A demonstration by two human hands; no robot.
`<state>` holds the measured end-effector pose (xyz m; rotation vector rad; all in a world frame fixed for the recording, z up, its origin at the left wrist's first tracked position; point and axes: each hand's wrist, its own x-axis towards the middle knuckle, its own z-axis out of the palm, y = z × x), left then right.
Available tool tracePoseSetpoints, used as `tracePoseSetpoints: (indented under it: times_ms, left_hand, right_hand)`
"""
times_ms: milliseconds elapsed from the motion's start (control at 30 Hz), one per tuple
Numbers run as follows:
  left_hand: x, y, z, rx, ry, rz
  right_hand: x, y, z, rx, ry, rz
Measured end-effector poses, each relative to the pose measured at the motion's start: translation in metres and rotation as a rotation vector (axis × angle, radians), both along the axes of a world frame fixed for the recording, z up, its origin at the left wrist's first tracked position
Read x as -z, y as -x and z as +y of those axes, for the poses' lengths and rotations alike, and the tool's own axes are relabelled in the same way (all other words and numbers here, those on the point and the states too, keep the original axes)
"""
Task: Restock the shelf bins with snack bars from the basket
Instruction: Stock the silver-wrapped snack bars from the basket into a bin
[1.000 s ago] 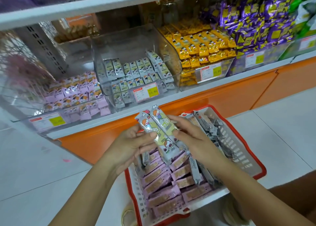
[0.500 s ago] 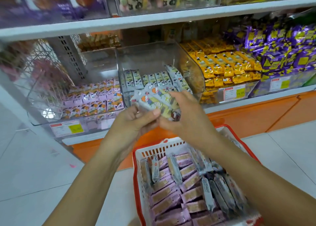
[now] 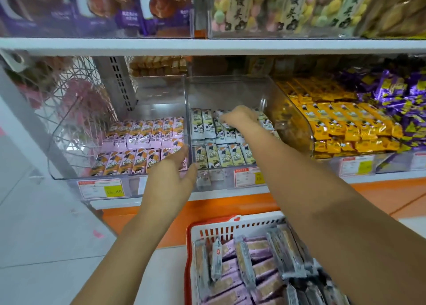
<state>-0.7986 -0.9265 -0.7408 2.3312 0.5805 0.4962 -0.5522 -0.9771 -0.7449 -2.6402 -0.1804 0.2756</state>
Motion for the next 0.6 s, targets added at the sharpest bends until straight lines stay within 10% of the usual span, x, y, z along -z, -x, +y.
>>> tracePoseSetpoints:
  times_ms: [367,600]
  left_hand:
    - [0.010,0.004,-0.005,0.087,-0.107,-0.069]
    - [0.000,0.038,-0.023,0.193,-0.189,-0.282]
  right_hand:
    - [-0.003,0.014,-0.009,-0.151,-0.022,-0.008]
    - [0.001,0.111,-0.079,-0.294,-0.490,-0.643]
